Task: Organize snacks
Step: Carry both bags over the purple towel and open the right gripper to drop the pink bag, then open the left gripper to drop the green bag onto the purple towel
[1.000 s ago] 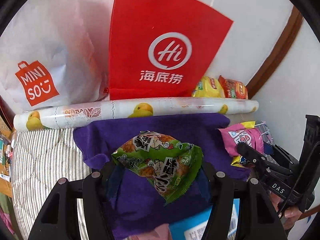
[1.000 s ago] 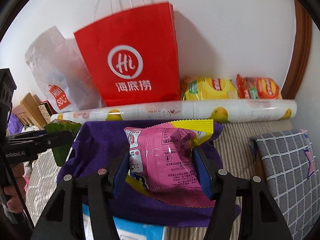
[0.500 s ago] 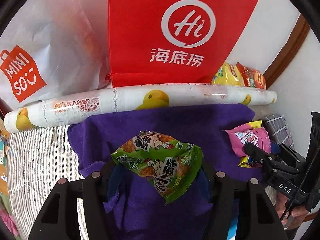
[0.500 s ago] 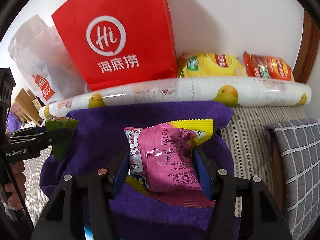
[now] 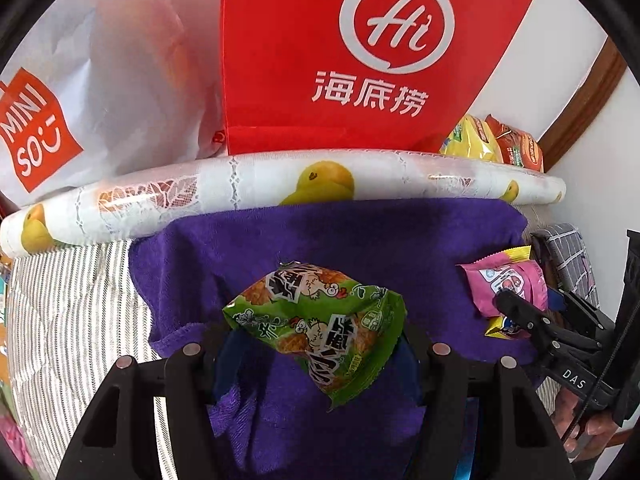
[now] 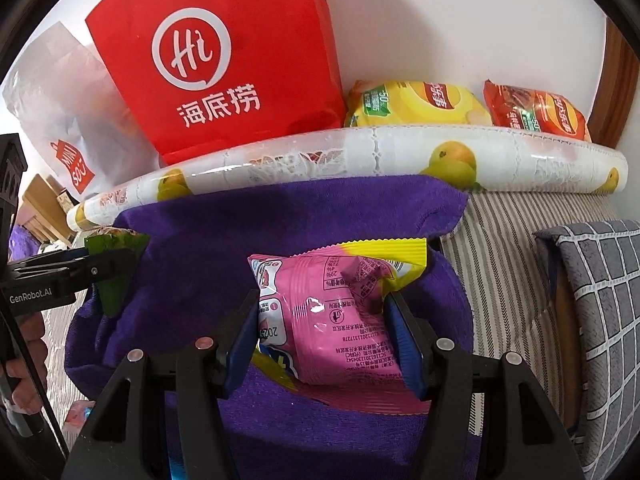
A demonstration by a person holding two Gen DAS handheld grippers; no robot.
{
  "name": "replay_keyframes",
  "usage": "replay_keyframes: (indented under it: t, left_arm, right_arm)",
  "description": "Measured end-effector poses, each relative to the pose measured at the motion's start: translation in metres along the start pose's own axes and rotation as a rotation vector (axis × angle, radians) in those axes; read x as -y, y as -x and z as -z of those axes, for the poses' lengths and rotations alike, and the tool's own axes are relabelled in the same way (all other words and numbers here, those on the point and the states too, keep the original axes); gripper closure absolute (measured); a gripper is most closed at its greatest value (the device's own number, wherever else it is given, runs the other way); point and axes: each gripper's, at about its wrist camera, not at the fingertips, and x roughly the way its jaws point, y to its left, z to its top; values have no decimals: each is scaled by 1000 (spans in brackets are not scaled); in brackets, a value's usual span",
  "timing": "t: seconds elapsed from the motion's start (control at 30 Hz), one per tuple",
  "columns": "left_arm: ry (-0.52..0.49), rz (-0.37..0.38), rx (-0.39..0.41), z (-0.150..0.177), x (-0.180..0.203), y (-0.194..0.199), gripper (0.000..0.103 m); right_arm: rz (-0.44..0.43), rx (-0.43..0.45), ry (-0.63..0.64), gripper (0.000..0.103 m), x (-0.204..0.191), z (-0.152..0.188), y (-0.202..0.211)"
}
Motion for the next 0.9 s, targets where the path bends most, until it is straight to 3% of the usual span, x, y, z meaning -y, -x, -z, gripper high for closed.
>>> replay_keyframes:
  t: [0.33,0.5,0.67,0.9]
  left_arm:
    - [-7,-13,-15,0,1,-10,41]
    - [-4,2,-32,-1,-1,-14,40]
    - [-2,67,0,-4,3,-2,18]
    - [-18,84,49,-5,16,34,17]
  right_arm:
    - [0,0,6,40,-1,-1,1]
    - [-18,35,38,26,-7,-2,11]
    - [-15,70,31,22,-12,-3,35]
    - [94,135,76,22,-26,14,85]
